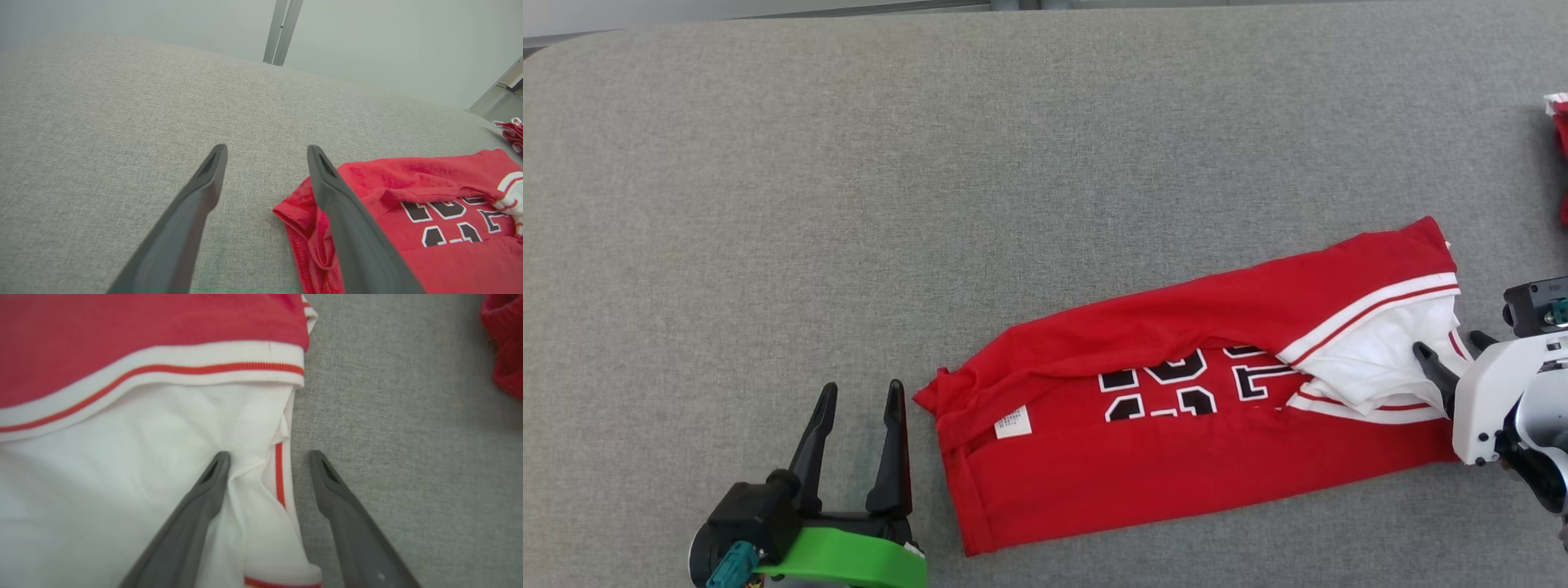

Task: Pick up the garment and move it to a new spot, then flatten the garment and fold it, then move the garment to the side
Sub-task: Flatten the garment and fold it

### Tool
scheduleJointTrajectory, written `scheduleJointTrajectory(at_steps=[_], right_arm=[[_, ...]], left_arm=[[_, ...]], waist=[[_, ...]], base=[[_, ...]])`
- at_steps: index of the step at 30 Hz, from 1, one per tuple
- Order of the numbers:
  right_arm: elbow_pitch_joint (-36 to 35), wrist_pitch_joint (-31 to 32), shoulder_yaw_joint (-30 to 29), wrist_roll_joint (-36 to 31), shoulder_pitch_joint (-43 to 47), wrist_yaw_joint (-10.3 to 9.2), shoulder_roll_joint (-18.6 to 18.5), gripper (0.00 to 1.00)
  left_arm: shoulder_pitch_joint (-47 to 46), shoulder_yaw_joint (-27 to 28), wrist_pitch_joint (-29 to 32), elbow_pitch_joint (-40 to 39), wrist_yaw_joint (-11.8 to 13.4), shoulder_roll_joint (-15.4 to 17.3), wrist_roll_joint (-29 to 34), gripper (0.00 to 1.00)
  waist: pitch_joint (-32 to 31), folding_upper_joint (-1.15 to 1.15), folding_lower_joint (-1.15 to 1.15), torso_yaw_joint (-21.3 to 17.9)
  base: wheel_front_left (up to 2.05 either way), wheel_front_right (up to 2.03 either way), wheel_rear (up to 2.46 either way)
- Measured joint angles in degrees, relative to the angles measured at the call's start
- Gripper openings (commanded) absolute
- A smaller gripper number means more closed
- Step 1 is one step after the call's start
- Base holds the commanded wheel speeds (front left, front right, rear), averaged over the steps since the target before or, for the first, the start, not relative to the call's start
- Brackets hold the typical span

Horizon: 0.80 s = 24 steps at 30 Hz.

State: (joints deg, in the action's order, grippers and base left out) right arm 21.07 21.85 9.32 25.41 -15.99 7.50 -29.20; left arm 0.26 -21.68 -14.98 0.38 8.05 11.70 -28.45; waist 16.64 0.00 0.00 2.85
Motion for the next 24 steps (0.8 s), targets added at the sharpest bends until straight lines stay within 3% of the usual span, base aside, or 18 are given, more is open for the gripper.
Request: scheduleJointTrajectory(at_steps=[1, 2, 3, 6, 11, 16, 21, 24], right_arm=[[0.7, 0.2, 0.4, 1.3, -0.3, 0.00, -0.1, 1.00], [1.1, 0.1, 1.1, 2.6, -0.5, -0.07, -0.3, 0.65], [1.4, -0.4, 1.4, 3.9, -0.6, -0.10, -0.6, 0.00], [2.3, -2.7, 1.9, 6.6, -0.9, 0.08, -1.4, 0.00], [2.9, -5.8, 0.7, 8.1, -3.7, 0.07, -6.0, 0.00], [2.3, -5.8, -3.9, 8.8, -4.3, 0.03, -14.2, 0.00], [-5.6, -3.5, -2.9, 9.3, -2.7, 0.03, -18.5, 0.00], [-13.4, -1.5, 2.0, 10.2, -0.7, 0.00, -17.7, 0.00]], left_arm=[[0.4, 0.8, 0.0, 0.1, -0.6, -0.7, 0.6, 1.00], [0.7, 1.5, 0.0, 0.3, -1.2, -1.6, 1.0, 1.00], [1.0, 2.2, 0.0, 0.5, -1.9, -2.4, 1.5, 1.00], [1.6, 4.0, -0.1, 1.5, -3.6, -4.3, 3.5, 1.00], [2.7, 6.4, -0.1, 2.8, -6.1, -7.0, 5.3, 1.00], [4.2, 7.3, -0.1, 3.7, -7.8, -8.5, 6.4, 1.00], [5.9, 7.9, -0.1, 3.9, -8.0, -8.7, 5.8, 1.00], [6.2, 6.8, -0.1, 3.8, -7.4, -8.7, 4.1, 1.00]], waist=[[-0.1, 0.00, 0.00, 0.2], [-0.3, 0.00, 0.00, 0.4], [-0.6, 0.00, 0.00, 0.6], [-1.4, 0.00, 0.00, 0.9], [-3.3, 0.00, 0.00, 1.3], [-5.7, 0.00, 0.00, 2.2], [-7.8, 0.00, 0.00, 3.7], [-8.5, 0.00, 0.00, 4.5]], base=[[0.00, 0.00, 0.00], [0.00, 0.00, 0.00], [0.00, 0.00, 0.00], [0.00, 0.00, 0.00], [0.00, 0.00, 0.00], [0.00, 0.00, 0.00], [0.00, 0.00, 0.00], [0.00, 0.00, 0.00]])
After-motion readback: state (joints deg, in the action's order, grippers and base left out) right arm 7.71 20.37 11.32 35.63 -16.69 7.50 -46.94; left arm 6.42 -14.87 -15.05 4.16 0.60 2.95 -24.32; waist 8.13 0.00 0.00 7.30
